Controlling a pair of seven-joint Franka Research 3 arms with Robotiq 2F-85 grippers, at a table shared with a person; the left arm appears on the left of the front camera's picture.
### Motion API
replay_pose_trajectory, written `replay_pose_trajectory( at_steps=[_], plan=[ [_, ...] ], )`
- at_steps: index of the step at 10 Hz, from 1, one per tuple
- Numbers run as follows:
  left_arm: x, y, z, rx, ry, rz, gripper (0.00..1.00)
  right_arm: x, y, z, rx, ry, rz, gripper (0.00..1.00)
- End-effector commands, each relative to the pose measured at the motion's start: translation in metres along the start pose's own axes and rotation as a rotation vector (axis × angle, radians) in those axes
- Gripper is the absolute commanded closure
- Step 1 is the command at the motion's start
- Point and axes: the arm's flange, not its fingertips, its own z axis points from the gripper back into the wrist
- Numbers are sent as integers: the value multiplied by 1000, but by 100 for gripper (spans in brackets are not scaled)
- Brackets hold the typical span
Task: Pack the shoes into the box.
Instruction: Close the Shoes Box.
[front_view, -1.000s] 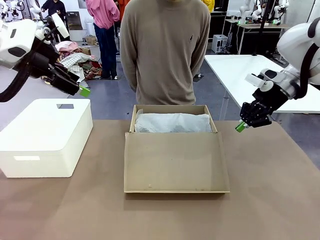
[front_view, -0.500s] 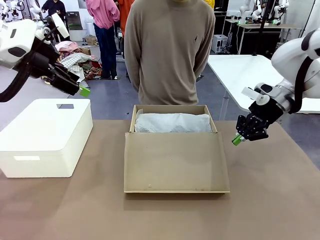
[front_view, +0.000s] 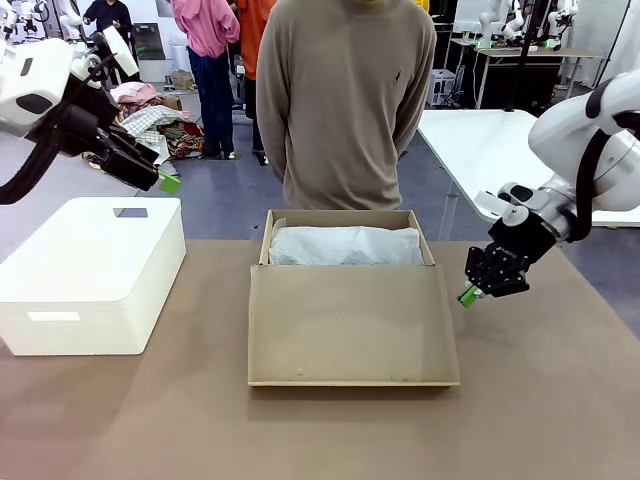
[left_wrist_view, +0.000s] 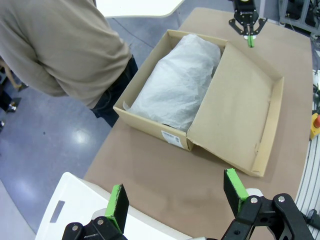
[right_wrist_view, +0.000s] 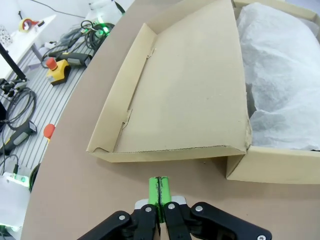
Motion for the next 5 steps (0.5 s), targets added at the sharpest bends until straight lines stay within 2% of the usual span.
replay_pose_trajectory(
  at_steps=[1,5],
  plan=[
    [-1,1,0,-16,-14,-8,0,-11,2,-12,-15,5,46,100],
    [-1,1,0,-16,-14,-8,0,-19,-2,-25,-34,-3,18,100]
  ],
)
